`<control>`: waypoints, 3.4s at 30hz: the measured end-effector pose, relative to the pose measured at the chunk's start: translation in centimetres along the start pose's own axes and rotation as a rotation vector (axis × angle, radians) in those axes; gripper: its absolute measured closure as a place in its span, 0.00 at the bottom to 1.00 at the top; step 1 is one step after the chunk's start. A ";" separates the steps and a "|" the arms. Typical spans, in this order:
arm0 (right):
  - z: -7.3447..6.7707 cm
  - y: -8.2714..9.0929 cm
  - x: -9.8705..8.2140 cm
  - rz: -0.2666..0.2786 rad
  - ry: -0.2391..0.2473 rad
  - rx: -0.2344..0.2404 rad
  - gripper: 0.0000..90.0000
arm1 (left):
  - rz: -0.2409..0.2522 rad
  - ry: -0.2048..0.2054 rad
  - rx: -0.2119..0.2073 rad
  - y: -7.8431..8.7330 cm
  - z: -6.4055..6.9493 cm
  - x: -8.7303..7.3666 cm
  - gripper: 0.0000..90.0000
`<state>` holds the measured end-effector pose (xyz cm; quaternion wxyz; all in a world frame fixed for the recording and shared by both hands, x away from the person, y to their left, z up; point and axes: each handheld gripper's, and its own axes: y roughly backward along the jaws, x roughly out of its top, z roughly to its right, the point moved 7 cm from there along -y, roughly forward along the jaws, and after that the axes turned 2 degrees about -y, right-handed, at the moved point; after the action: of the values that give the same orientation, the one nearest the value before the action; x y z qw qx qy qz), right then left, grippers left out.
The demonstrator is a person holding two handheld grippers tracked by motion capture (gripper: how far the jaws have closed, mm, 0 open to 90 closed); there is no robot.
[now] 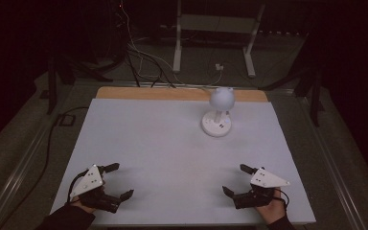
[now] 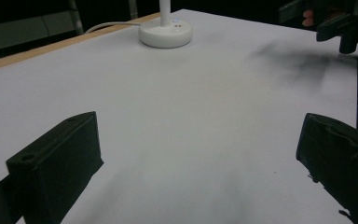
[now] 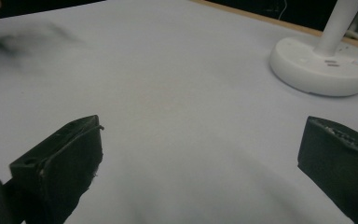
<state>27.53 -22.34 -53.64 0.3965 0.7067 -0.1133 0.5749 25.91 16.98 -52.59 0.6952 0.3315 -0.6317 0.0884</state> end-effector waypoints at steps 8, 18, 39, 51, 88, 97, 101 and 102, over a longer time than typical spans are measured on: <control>-0.4 0.0 -0.3 -0.022 0.000 0.008 0.00 | 0.009 0.006 -0.011 0.1 0.1 0.1 0.00; -0.2 0.2 -0.4 -0.030 -0.029 -0.001 0.00 | 0.006 0.004 -0.032 0.0 0.5 0.1 0.00; -2.4 0.2 1.1 -0.058 -0.046 0.066 0.00 | -0.009 0.004 -0.041 -0.4 0.8 -0.2 0.00; -4.1 0.1 3.1 -0.049 -0.052 0.134 0.00 | -0.008 0.002 -0.046 -0.3 0.8 -0.1 0.00; -0.5 0.3 11.8 0.095 -0.003 0.125 0.00 | -0.007 0.004 -0.046 -0.3 0.8 -0.1 0.00; 1.1 0.1 13.0 0.106 -0.003 0.095 0.00 | -0.009 0.003 -0.045 -0.3 0.8 -0.2 0.00; 1.7 -0.2 13.2 0.108 -0.002 0.087 0.00 | -0.008 0.003 -0.044 -0.3 0.8 -0.2 0.00; 1.7 -0.2 13.2 0.108 -0.002 0.087 0.00 | -0.008 0.003 -0.044 -0.3 0.8 -0.2 0.00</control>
<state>33.04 -19.50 -41.83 0.3338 0.7167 -0.1269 0.5990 25.42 16.33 -52.86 0.7035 0.3185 -0.6312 0.0719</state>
